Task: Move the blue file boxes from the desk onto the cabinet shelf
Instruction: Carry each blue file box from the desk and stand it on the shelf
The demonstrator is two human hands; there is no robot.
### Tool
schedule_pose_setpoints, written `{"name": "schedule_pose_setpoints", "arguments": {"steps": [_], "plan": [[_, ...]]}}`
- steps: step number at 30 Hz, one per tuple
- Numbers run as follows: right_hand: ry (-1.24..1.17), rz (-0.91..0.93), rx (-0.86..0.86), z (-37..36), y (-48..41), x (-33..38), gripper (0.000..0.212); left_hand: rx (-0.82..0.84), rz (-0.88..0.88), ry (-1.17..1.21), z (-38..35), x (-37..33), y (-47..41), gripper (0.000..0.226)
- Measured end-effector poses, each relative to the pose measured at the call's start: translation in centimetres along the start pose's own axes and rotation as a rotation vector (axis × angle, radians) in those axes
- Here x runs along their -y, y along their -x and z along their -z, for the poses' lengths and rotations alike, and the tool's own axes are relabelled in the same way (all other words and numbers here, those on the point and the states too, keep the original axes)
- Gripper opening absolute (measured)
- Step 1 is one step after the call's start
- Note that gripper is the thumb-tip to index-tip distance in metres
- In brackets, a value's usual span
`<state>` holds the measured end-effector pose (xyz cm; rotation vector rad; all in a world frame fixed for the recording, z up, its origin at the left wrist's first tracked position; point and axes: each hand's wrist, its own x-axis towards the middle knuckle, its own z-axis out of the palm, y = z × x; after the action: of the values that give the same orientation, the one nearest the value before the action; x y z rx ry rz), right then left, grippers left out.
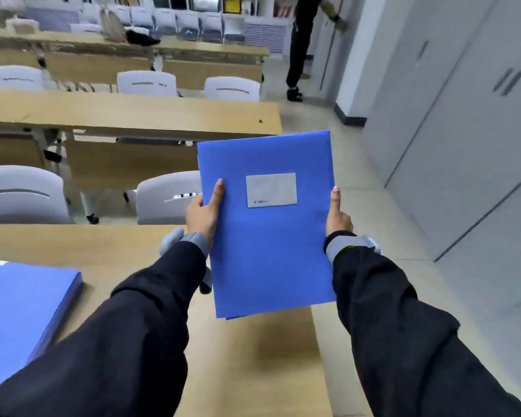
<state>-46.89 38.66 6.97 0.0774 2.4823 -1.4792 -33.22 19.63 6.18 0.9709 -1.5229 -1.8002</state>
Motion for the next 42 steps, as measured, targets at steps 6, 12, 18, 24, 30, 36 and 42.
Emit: {"name": "schedule_pose_setpoints", "arguments": {"steps": [6,12,18,24,30,36,42], "plan": [[-0.169,-0.111,-0.334,13.4,0.3,-4.0,0.079,0.354,-0.081,-0.037,-14.4,-1.1,2.0,0.041],[-0.184,-0.178,-0.692,27.0,4.2,-7.7,0.079,0.772,-0.047,-0.021,-27.7,-2.2,9.7,0.044],[-0.294,-0.308,-1.037,39.5,12.3,-14.3,0.088,1.149,-0.044,0.013,-38.8,-2.5,24.1,0.040],[-0.323,-0.307,-1.400,51.6,21.4,-19.6,0.094,1.474,-0.011,0.060,-47.2,-2.2,40.5,0.053],[-0.362,-0.322,-1.602,62.2,29.3,-24.9,0.096,1.670,-0.033,0.069,-53.5,-1.3,56.0,0.055],[-0.367,-0.244,-1.708,71.3,32.9,-29.1,0.083,1.737,-0.054,0.092,-59.9,-0.6,66.8,0.059],[-0.346,-0.271,-1.783,81.4,31.7,-33.2,0.069,1.804,-0.067,0.134,-69.0,-0.3,75.3,0.055]]}}
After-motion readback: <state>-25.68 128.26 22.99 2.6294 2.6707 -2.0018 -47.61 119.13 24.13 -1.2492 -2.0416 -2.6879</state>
